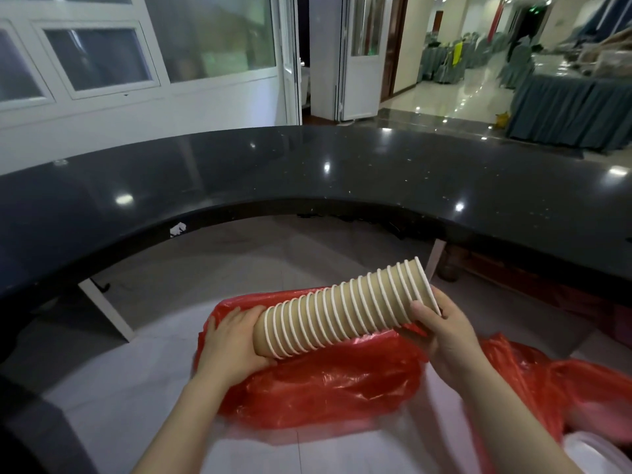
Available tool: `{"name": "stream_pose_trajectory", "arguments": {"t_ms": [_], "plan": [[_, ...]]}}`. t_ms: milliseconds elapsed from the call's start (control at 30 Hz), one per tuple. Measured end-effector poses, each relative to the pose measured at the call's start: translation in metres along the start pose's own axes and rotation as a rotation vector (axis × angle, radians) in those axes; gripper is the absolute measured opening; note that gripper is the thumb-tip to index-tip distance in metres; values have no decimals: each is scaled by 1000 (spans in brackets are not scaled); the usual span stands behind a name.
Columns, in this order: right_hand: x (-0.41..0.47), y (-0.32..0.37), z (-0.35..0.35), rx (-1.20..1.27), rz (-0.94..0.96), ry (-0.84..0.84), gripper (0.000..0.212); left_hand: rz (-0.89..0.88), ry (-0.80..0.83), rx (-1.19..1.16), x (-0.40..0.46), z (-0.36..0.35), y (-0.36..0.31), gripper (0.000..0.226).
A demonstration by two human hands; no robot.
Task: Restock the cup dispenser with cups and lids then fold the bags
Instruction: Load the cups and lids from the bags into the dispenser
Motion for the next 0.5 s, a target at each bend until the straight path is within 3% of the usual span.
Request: {"name": "stream_pose_trajectory", "arguments": {"t_ms": [133,333,500], "plan": [[-3,17,-20,138,62,120,75,7,-109,93,-5,19,-8,95],[-7,54,-51,386,156,207,75,21,-321,-36,-10,60,-29,86],[-15,70,-68,381,175,317,75,118,-374,-138,-23,89,-31,87]]}}
Point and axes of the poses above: each hand's wrist, its own x-axis towards the middle knuckle, its own z-axis out of the back of the hand, y = z × x, the point moved 3 cm from there along x, towards the middle knuckle, and after that the axes turned 15 degrees about x, right-handed, at the moved point
